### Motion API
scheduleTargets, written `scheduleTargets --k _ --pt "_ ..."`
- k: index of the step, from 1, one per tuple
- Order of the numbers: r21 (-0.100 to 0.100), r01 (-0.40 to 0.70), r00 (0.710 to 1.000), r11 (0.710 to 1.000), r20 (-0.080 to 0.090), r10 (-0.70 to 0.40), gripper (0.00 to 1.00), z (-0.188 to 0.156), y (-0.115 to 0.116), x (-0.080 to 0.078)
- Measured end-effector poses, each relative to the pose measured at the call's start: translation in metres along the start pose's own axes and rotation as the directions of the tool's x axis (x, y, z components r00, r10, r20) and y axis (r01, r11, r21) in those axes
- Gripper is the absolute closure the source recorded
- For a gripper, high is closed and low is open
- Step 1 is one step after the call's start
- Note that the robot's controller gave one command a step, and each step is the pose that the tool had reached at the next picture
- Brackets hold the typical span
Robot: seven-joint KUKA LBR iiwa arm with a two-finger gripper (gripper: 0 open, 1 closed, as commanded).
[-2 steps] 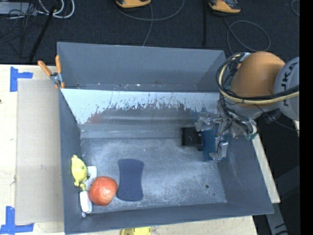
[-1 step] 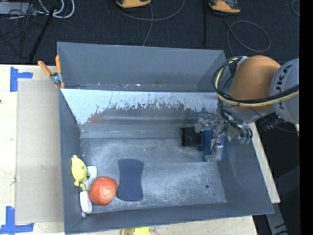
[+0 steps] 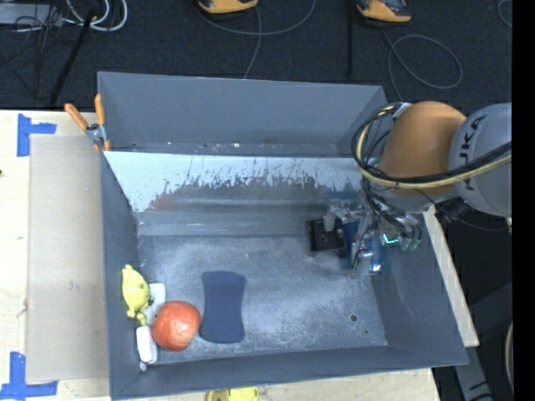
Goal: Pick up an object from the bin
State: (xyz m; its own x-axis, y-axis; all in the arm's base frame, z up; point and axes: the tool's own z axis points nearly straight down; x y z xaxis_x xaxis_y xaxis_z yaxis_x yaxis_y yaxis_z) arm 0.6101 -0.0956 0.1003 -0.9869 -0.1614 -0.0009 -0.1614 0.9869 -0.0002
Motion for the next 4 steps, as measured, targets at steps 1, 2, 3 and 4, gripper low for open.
scheduleTargets --k 1,2,3,4 --pt "0.020 0.551 0.834 0.834 0.017 -0.551 1.00 0.018 0.015 -0.010" --pt "0.020 0.550 0.835 0.835 0.017 -0.551 1.00 0.018 0.015 -0.010" --pt "0.012 0.410 0.912 0.912 0.020 -0.410 1.00 0.017 0.013 -0.004" --pt "0.024 0.462 0.886 0.887 0.032 -0.462 1.00 0.016 0.011 0.010"
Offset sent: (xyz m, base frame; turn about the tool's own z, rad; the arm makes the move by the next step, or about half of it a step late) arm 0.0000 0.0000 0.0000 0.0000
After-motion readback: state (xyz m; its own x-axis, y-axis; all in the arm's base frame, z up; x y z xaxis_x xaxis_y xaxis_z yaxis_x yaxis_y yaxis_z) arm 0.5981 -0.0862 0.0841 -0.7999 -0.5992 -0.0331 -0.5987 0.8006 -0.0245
